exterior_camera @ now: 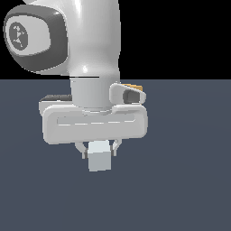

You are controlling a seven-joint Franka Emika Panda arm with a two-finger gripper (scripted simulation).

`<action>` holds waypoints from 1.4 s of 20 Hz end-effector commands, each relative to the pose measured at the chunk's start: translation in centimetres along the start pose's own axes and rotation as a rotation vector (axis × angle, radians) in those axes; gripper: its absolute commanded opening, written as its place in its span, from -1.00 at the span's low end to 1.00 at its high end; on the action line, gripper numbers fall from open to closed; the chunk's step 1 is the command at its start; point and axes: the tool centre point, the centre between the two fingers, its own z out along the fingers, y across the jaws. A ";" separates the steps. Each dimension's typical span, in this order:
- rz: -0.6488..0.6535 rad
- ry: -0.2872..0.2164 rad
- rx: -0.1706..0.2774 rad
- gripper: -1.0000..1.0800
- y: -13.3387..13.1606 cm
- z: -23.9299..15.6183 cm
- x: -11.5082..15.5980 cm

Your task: Insert the peg into the horizontal hole in a box.

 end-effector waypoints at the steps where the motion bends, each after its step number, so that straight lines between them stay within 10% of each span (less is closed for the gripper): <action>1: -0.009 -0.001 -0.003 -1.00 1.8 -0.9 1.9; 14: -0.052 -0.001 -0.003 -1.00 10.4 -4.6 11.3; 28: -0.063 0.000 -0.003 -1.00 12.6 -5.5 13.6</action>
